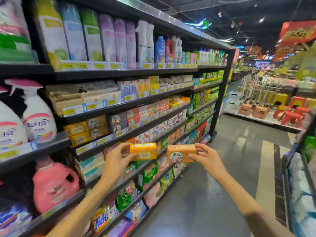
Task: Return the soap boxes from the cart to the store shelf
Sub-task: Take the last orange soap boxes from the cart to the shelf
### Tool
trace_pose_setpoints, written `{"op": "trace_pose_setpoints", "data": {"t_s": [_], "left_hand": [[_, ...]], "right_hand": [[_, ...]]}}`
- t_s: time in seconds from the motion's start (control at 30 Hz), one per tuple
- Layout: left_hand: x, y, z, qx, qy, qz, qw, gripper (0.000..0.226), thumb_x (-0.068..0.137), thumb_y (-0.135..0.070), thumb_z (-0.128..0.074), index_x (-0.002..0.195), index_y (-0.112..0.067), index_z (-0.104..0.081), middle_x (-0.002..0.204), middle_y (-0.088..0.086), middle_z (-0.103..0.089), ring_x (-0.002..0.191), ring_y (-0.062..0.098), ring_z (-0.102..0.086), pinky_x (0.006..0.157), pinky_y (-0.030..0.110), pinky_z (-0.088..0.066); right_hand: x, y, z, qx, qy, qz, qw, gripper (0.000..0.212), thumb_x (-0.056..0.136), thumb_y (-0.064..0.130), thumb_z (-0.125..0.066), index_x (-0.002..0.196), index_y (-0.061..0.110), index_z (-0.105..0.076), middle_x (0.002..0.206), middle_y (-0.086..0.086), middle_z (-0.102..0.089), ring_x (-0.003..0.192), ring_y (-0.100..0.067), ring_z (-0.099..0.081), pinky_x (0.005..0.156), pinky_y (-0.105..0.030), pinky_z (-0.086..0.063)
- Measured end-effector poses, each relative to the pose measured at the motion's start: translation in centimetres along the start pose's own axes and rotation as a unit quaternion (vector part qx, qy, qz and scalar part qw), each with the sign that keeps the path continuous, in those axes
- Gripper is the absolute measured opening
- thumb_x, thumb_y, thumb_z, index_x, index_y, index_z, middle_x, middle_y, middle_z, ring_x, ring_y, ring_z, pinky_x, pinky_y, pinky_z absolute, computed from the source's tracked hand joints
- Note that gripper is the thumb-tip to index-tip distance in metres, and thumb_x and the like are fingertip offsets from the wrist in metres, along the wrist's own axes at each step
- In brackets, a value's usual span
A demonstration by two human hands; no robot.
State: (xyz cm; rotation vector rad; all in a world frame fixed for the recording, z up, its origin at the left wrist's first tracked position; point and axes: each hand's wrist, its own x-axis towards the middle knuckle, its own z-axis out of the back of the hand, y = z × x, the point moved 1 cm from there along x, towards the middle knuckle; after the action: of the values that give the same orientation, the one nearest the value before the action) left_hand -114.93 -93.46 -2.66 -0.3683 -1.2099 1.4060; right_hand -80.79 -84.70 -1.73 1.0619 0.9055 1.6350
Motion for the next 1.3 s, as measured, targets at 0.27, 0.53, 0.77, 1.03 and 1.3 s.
{"op": "trace_pose_setpoints", "data": {"t_s": [0.27,0.53,0.77,1.03,1.3], "left_hand": [[5.3,5.2,3.9,0.056,-0.125,0.067,0.988,0.032,0.084,-0.022,-0.081,0.113,-0.026,-0.069,0.099,-0.016,-0.074,0.092,-0.006,-0.068,0.086,0.026,-0.057],[8.5,9.5,7.2,0.132,-0.273,0.125,0.945,0.038,0.085,-0.03,-0.08,0.121,-0.025,-0.068,0.108,-0.017,-0.073,0.102,-0.002,-0.067,0.093,0.033,-0.056],[9.8,11.2,6.9,0.158,-0.365,0.177,0.9,0.032,0.087,-0.024,-0.078,0.118,-0.023,-0.069,0.101,-0.023,-0.071,0.096,-0.012,-0.065,0.089,0.024,-0.055],[11.4,14.0,6.2,0.201,-0.435,0.195,0.855,0.038,0.092,-0.017,-0.073,0.129,-0.021,-0.065,0.109,-0.01,-0.074,0.101,0.006,-0.069,0.09,0.036,-0.058],[13.0,15.2,5.8,0.296,-0.419,0.242,0.824,0.034,0.096,-0.013,-0.061,0.128,-0.026,-0.059,0.114,-0.003,-0.073,0.1,0.023,-0.071,0.085,0.043,-0.059]], "right_hand": [[13.7,-0.6,-9.6,0.034,0.124,0.051,0.99,0.036,0.081,0.018,-0.081,0.107,0.035,-0.065,0.105,0.005,-0.073,0.09,-0.008,-0.073,0.071,-0.027,-0.059],[24.6,-1.0,-19.4,0.072,0.265,0.096,0.957,0.039,0.082,0.02,-0.081,0.118,0.025,-0.065,0.11,0.003,-0.074,0.098,-0.011,-0.071,0.085,-0.032,-0.059],[30.6,-0.2,-25.1,0.092,0.338,0.126,0.928,0.04,0.079,0.022,-0.083,0.115,0.03,-0.066,0.111,0.005,-0.073,0.1,-0.009,-0.071,0.085,-0.038,-0.06],[32.1,0.7,-28.8,0.091,0.362,0.148,0.916,0.041,0.081,0.019,-0.081,0.119,0.021,-0.065,0.106,0.009,-0.073,0.098,-0.002,-0.069,0.08,-0.021,-0.057],[31.7,0.4,-31.1,0.086,0.356,0.139,0.92,0.054,0.077,0.033,-0.084,0.126,0.021,-0.064,0.115,0.01,-0.07,0.112,-0.006,-0.064,0.1,-0.038,-0.053]]}}
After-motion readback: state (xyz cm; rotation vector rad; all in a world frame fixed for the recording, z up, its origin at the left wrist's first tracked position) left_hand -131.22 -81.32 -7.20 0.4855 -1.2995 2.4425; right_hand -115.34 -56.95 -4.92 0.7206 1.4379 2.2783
